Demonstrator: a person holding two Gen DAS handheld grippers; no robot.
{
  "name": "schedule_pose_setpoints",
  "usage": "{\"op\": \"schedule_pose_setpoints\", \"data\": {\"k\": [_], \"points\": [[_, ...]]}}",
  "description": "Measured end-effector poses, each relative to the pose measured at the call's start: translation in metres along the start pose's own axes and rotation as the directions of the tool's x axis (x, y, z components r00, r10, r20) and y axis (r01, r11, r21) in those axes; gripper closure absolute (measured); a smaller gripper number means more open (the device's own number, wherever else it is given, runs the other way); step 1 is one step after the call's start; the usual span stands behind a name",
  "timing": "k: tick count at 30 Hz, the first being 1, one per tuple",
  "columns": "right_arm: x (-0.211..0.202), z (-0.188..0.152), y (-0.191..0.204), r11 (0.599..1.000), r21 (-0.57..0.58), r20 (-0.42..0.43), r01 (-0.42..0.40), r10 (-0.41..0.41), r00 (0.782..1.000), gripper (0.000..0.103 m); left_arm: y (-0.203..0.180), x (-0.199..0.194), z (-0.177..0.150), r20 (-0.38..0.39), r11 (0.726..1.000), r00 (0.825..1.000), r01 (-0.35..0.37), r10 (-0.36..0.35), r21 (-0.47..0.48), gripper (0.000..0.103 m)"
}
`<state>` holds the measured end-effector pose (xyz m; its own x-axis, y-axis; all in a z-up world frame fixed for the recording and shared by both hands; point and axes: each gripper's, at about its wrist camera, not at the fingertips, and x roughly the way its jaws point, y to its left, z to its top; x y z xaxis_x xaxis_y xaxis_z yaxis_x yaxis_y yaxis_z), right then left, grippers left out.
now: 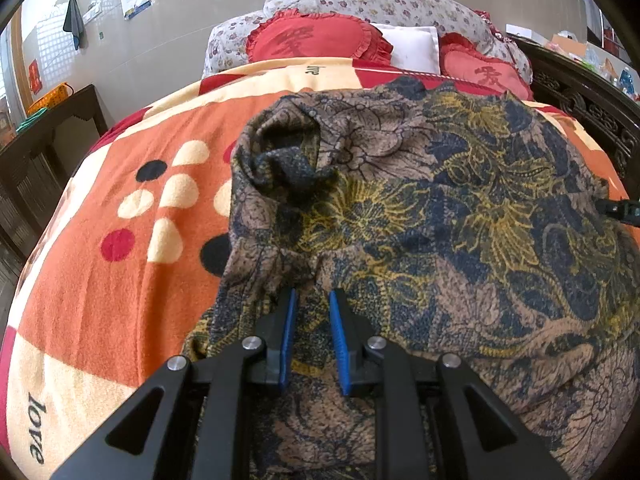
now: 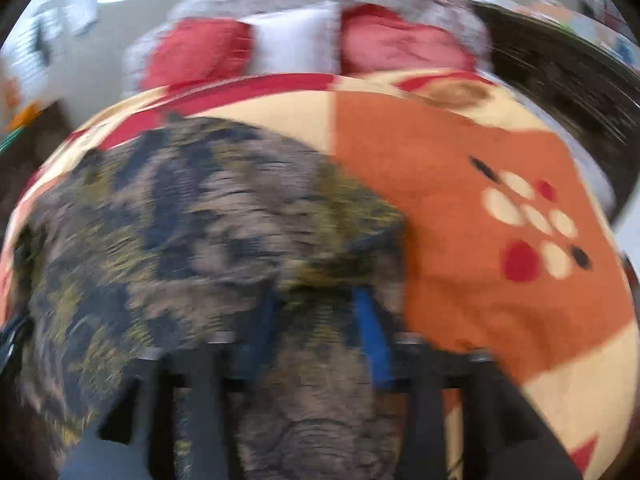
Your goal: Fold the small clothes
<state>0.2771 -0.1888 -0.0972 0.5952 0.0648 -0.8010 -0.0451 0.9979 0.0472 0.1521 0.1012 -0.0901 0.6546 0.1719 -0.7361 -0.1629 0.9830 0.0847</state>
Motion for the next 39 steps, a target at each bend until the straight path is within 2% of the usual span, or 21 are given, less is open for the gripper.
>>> {"op": "schedule_pose_setpoints", "data": {"k": [1, 2, 4, 7, 9, 10, 14, 16, 17, 19, 22, 23, 25, 27, 34, 38, 39], "points": [[-0.007, 0.001, 0.003, 1.000, 0.003, -0.014, 0.015, -0.015, 1.000, 0.045, -0.001, 0.000, 0.000, 0.000, 1.000, 1.000, -0.002, 0.002, 0.002, 0.084], [-0.016, 0.000, 0.010, 1.000, 0.001, -0.012, 0.018, -0.018, 1.000, 0.053, -0.001, 0.000, 0.000, 0.000, 1.000, 1.000, -0.004, 0.004, 0.003, 0.084], [-0.042, -0.009, 0.029, 0.999, -0.027, 0.026, -0.044, 0.045, 0.999, 0.058, -0.001, 0.000, -0.001, 0.000, 1.000, 1.000, -0.004, 0.004, 0.002, 0.084], [-0.067, -0.055, 0.044, 0.987, -0.119, 0.034, -0.109, 0.114, 0.993, 0.058, -0.002, 0.000, -0.001, 0.000, 1.000, 1.000, -0.005, 0.005, 0.004, 0.084], [-0.057, -0.089, 0.037, 0.980, -0.187, -0.031, -0.074, 0.069, 0.997, 0.058, -0.002, 0.000, 0.000, 0.000, 1.000, 1.000, -0.008, 0.008, 0.007, 0.084], [-0.060, -0.099, 0.039, 0.976, -0.210, 0.034, -0.057, 0.066, 0.997, 0.058, -0.003, 0.000, 0.000, 0.000, 1.000, 1.000, -0.009, 0.009, 0.007, 0.084], [-0.058, -0.083, 0.042, 0.986, -0.156, -0.017, -0.058, 0.056, 0.998, 0.058, -0.004, -0.001, -0.001, 0.001, 1.000, 1.000, -0.014, 0.014, 0.011, 0.084], [-0.070, -0.076, 0.045, 0.990, -0.135, 0.018, -0.034, 0.037, 0.999, 0.060, -0.005, -0.001, -0.001, 0.001, 1.000, 1.000, -0.015, 0.015, 0.012, 0.084], [-0.061, -0.060, 0.033, 0.990, -0.121, 0.047, -0.069, 0.076, 0.996, 0.060, -0.005, -0.001, -0.001, 0.001, 1.000, 1.000, -0.018, 0.018, 0.014, 0.084], [-0.080, -0.064, 0.055, 0.981, -0.116, 0.071, -0.154, 0.163, 0.984, 0.060, -0.005, -0.002, -0.001, 0.002, 1.000, 1.000, -0.024, 0.024, 0.020, 0.084], [-0.086, -0.077, 0.086, 0.961, -0.149, 0.017, -0.232, 0.237, 0.971, 0.060, -0.006, -0.002, -0.002, 0.001, 0.999, 1.000, -0.027, 0.027, 0.022, 0.084], [-0.080, -0.079, 0.094, 0.958, -0.163, -0.003, -0.235, 0.238, 0.971, 0.060, -0.006, -0.002, -0.002, 0.001, 0.999, 1.000, -0.027, 0.027, 0.022, 0.084], [-0.061, -0.100, 0.111, 0.961, -0.231, -0.031, -0.151, 0.148, 0.988, 0.060, -0.007, -0.002, -0.001, 0.001, 0.999, 1.000, -0.031, 0.031, 0.025, 0.084], [-0.061, -0.112, 0.118, 0.952, -0.290, 0.048, -0.099, 0.117, 0.992, 0.060, -0.008, -0.002, -0.001, 0.001, 0.999, 0.999, -0.037, 0.037, 0.030, 0.084], [-0.060, -0.114, 0.115, 0.952, -0.290, 0.067, -0.093, 0.117, 0.991, 0.059, -0.008, -0.002, -0.002, 0.001, 0.999, 0.999, -0.033, 0.033, 0.027, 0.084], [-0.058, -0.118, 0.129, 0.953, -0.289, 0.074, -0.091, 0.117, 0.990, 0.059, -0.006, -0.002, -0.001, 0.001, 1.000, 1.000, -0.018, 0.018, 0.016, 0.085], [-0.054, -0.111, 0.114, 0.953, -0.290, 0.074, -0.091, 0.117, 0.990, 0.059, -0.005, -0.002, -0.001, 0.002, 1.000, 1.000, -0.015, 0.015, 0.013, 0.085]]}}
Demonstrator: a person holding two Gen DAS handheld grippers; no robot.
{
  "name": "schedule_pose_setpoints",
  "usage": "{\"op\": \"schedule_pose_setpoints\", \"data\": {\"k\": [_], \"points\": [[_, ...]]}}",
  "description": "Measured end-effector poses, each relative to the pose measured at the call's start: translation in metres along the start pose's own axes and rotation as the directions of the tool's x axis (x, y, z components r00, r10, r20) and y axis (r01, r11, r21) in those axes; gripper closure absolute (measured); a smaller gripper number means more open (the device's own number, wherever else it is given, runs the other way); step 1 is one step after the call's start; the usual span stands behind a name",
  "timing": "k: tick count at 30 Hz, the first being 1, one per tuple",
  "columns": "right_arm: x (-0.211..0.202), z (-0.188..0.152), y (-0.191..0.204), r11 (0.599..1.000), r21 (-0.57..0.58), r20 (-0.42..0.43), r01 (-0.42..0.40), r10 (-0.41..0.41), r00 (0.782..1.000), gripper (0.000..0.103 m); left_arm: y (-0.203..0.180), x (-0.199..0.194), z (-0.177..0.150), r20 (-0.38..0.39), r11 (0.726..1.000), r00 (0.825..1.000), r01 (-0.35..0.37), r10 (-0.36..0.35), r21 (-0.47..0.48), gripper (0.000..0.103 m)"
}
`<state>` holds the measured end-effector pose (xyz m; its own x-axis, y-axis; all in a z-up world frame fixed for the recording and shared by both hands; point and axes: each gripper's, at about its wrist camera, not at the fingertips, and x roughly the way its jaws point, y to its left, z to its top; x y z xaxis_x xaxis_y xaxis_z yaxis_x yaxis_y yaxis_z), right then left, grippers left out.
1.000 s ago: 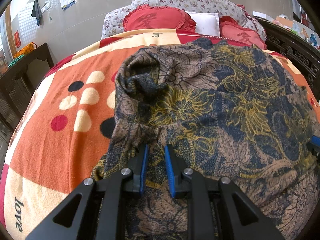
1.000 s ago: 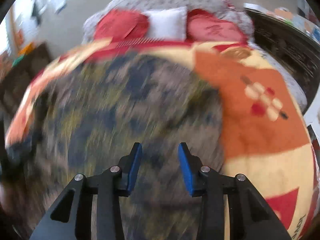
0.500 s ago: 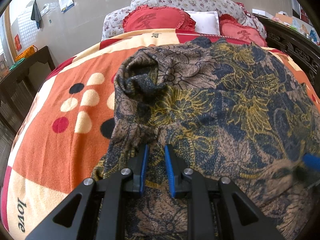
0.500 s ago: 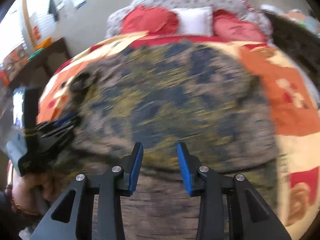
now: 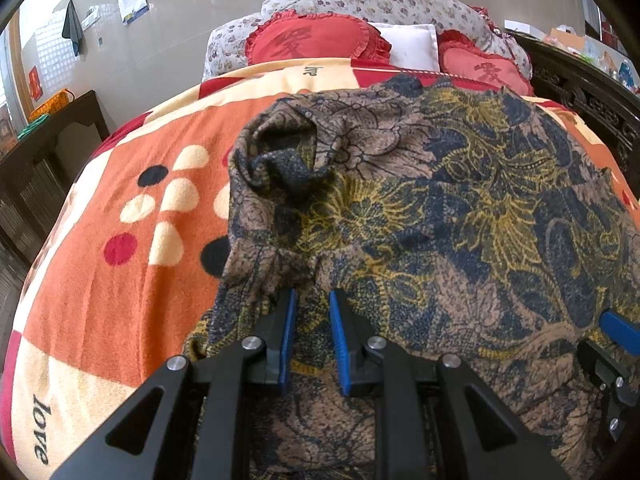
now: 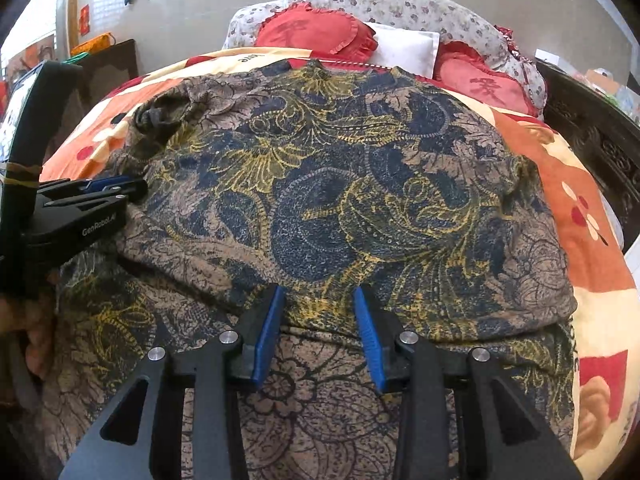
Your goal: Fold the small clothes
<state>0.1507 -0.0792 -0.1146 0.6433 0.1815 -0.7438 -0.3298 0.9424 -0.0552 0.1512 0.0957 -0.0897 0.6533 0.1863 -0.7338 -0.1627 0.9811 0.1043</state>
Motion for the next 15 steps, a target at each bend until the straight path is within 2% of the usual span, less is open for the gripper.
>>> {"op": "schedule_pose_setpoints", "data": {"k": [2, 11, 15], "points": [[-0.0104, -0.0047, -0.0007, 1.000, 0.000, 0.002, 0.002, -0.002, 1.000, 0.059, 0.0007, 0.0003, 0.0004, 0.000, 1.000, 1.000, 0.004, -0.004, -0.003, 0.085], [-0.0097, -0.0037, 0.0063, 1.000, -0.009, 0.000, 0.016, -0.016, 1.000, 0.059, 0.0029, 0.0008, 0.0008, 0.000, 1.000, 1.000, 0.015, -0.015, -0.010, 0.085], [-0.0149, -0.0089, 0.0048, 1.000, -0.023, -0.027, 0.007, -0.008, 1.000, 0.057, 0.0011, 0.0006, 0.0007, 0.001, 1.000, 1.000, 0.007, -0.007, -0.003, 0.084]]}}
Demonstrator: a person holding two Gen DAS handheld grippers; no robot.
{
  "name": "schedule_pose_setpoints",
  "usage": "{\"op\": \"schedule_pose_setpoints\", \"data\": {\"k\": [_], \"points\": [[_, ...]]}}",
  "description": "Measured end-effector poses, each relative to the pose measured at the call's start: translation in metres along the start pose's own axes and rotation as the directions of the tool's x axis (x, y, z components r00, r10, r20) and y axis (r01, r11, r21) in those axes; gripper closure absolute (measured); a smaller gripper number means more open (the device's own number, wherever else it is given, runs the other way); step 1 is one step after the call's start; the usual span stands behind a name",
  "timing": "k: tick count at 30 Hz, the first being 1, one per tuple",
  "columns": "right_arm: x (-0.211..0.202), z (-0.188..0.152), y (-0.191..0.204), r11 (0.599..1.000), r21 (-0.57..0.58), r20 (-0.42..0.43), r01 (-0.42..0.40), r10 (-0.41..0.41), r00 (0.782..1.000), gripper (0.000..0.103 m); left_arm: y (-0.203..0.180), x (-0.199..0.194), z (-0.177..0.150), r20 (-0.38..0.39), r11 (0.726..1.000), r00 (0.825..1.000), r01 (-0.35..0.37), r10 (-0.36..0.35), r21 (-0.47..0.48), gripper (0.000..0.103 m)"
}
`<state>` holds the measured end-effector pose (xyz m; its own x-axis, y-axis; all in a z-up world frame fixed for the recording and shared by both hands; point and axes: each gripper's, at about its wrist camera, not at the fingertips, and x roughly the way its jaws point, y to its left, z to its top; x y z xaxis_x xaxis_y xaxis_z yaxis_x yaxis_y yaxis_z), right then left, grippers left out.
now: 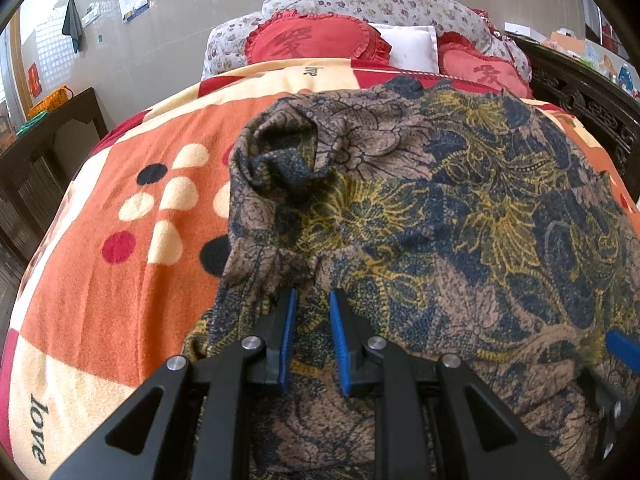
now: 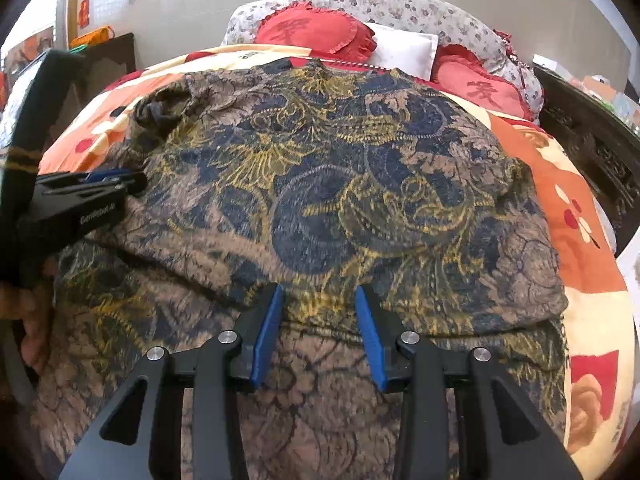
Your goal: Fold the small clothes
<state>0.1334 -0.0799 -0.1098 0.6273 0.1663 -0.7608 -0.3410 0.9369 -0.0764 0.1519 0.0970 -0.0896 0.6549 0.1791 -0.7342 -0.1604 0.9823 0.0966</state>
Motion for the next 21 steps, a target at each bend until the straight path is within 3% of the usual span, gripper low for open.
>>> {"op": "schedule_pose_setpoints", "data": {"k": [3, 6, 10, 17, 18, 20, 21], "points": [[-0.007, -0.012, 0.003, 0.998, -0.055, -0.038, 0.006, -0.008, 0.999, 0.051, 0.001, 0.000, -0.001, 0.000, 1.000, 1.000, 0.004, -0.004, -0.003, 0.085], [-0.024, -0.033, -0.002, 0.999, -0.031, -0.055, -0.021, 0.019, 0.998, 0.050, 0.001, 0.000, 0.000, 0.001, 1.000, 1.000, 0.004, -0.004, -0.002, 0.085], [-0.037, -0.052, -0.008, 0.999, 0.010, -0.029, -0.031, 0.031, 0.999, 0.050, 0.001, 0.000, -0.001, 0.001, 1.000, 1.000, 0.006, -0.006, -0.004, 0.084], [-0.035, -0.054, -0.014, 0.996, 0.050, -0.010, -0.071, 0.072, 0.997, 0.048, 0.002, -0.004, 0.002, -0.021, 0.999, 0.999, 0.030, -0.030, 0.023, 0.083], [-0.035, -0.054, -0.016, 0.995, 0.057, -0.008, -0.079, 0.080, 0.997, 0.048, 0.002, -0.007, 0.003, -0.038, 0.998, 0.998, 0.046, -0.044, 0.052, 0.079], [-0.035, -0.054, -0.017, 0.994, 0.061, -0.007, -0.085, 0.086, 0.996, 0.048, 0.010, -0.027, 0.002, -0.066, 0.989, 0.991, 0.125, -0.120, 0.076, 0.059], [-0.035, -0.054, -0.017, 0.994, 0.062, -0.005, -0.086, 0.087, 0.996, 0.048, 0.021, -0.043, -0.001, -0.061, 0.981, 0.982, 0.185, -0.181, 0.066, 0.041]]}}
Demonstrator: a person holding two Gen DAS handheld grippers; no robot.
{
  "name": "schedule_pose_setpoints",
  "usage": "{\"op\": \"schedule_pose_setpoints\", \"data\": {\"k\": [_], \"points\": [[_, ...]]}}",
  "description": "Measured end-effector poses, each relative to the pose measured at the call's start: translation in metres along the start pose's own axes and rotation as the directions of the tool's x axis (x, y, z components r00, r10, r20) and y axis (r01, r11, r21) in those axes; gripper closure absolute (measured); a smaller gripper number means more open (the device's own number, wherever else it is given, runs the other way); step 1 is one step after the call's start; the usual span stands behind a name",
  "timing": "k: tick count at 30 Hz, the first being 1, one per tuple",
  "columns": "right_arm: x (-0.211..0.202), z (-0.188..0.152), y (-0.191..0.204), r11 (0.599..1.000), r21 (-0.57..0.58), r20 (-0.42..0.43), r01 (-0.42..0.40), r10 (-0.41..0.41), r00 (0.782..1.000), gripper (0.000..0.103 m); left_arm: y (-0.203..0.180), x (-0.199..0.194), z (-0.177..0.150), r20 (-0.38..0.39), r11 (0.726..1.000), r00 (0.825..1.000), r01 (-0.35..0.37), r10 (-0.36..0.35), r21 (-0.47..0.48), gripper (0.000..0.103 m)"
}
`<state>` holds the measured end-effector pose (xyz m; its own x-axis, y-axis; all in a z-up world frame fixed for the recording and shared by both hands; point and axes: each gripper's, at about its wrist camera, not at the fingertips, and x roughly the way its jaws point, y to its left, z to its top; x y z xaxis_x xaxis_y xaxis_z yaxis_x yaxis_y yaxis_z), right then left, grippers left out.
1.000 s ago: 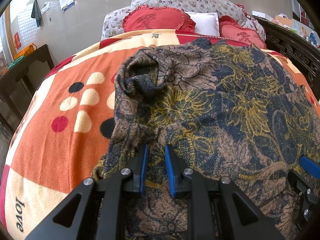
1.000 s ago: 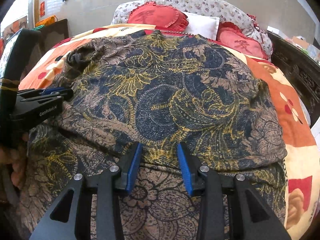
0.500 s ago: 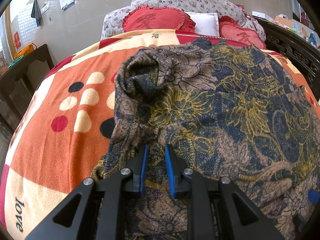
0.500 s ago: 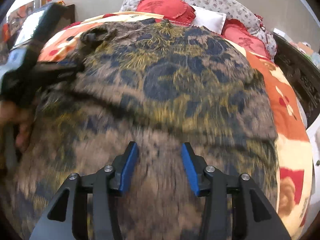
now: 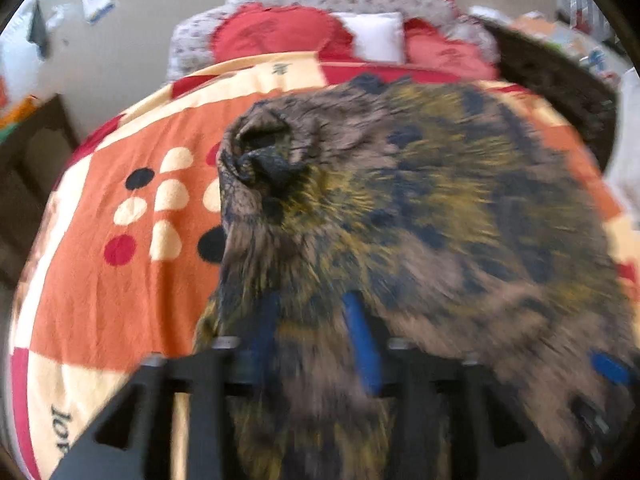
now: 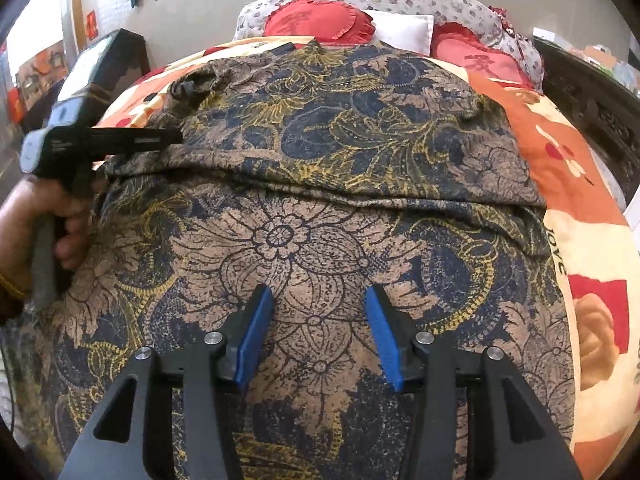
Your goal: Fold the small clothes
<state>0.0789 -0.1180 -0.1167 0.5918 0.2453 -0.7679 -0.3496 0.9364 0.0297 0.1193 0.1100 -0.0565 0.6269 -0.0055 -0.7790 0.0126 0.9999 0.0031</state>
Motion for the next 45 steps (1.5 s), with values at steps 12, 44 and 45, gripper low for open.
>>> {"op": "schedule_pose_setpoints", "data": {"k": [12, 44, 45], "points": [[0.000, 0.000, -0.009, 0.996, 0.052, 0.019, -0.071, 0.070, 0.997, 0.045, 0.071, -0.095, -0.145, -0.164, 0.972, 0.961, 0.209, -0.224, -0.104, 0.022], [-0.130, -0.047, -0.068, 0.992, 0.120, 0.096, 0.050, -0.061, 0.994, 0.045, 0.065, -0.130, -0.214, -0.202, 0.910, 0.891, 0.377, -0.408, -0.175, 0.073], [-0.147, -0.062, -0.082, 0.987, 0.132, 0.098, 0.090, -0.103, 0.990, 0.045, 0.063, -0.130, -0.214, -0.196, 0.912, 0.894, 0.375, -0.404, -0.169, 0.070]]}}
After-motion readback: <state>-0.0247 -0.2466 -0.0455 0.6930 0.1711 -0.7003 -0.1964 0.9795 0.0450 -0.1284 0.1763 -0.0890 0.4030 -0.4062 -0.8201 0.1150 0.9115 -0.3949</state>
